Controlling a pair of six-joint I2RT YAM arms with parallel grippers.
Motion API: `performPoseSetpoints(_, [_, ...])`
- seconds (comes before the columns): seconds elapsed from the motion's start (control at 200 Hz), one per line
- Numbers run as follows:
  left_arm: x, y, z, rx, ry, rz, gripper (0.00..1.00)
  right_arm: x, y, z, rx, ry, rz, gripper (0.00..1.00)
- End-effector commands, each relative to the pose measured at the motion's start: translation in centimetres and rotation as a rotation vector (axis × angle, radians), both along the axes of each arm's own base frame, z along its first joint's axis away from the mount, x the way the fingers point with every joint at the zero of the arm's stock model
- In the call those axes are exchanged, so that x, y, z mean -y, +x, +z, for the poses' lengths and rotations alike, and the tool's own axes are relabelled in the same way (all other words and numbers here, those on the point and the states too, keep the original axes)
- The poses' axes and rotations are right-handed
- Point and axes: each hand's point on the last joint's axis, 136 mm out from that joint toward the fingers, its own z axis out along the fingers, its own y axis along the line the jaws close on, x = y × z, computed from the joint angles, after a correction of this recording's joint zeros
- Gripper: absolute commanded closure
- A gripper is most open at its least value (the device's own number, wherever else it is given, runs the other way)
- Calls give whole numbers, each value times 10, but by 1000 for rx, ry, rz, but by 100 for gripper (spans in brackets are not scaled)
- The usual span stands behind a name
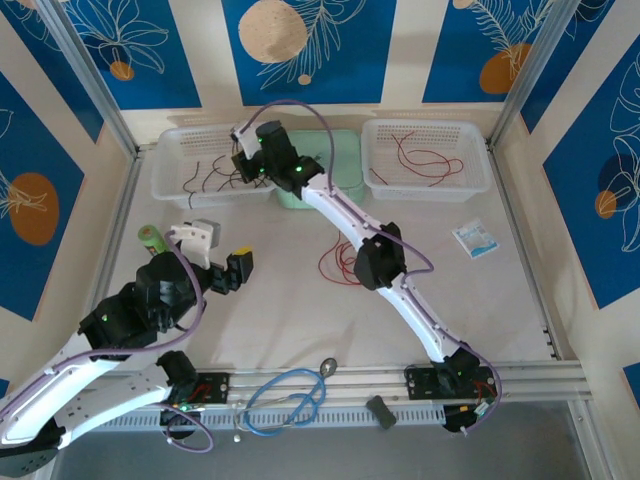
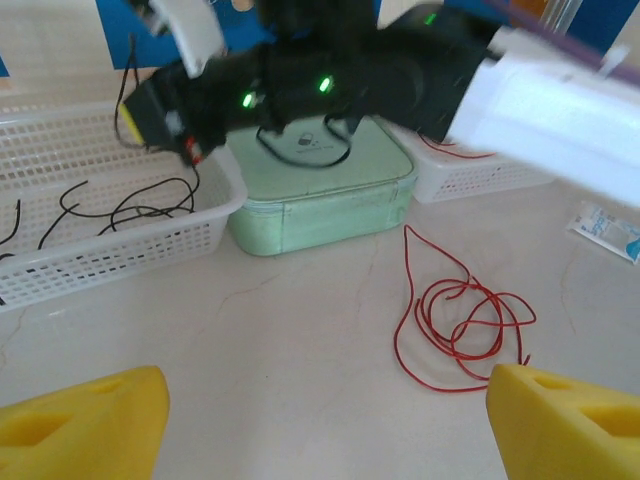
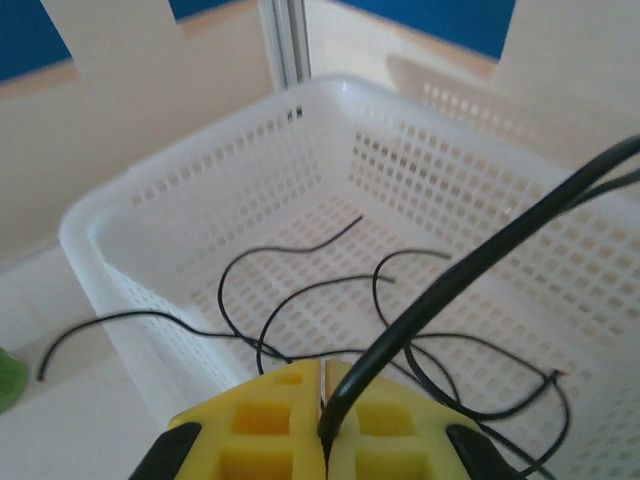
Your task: Untangle the cables
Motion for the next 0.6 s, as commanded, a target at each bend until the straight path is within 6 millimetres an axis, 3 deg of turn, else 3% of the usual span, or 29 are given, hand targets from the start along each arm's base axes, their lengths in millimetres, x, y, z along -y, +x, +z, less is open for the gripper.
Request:
performPoseSetpoints(0.0, [0, -6, 12, 3, -40, -20, 18, 1, 9, 12, 44, 31, -52, 100])
performPoseSetpoints(0.07, [-1, -7, 13, 5, -40, -19, 18, 2, 6, -5, -30, 26, -51, 88])
performPoseSetpoints(0.13, [-1, -7, 14, 5, -41, -19, 18, 2, 1, -11, -74, 18, -39, 70])
performPoseSetpoints(0.235, [-1, -6, 16, 8, -46, -19, 18, 4, -10, -5, -125, 19, -19, 43])
performPoseSetpoints(0.355, [0, -6, 17, 4, -53, -18, 18, 8, -17, 12, -137, 22, -10, 36])
performPoseSetpoints(0.595, [-2, -5, 14, -13, -46, 2, 18, 16, -35, 40, -181, 33, 14, 36])
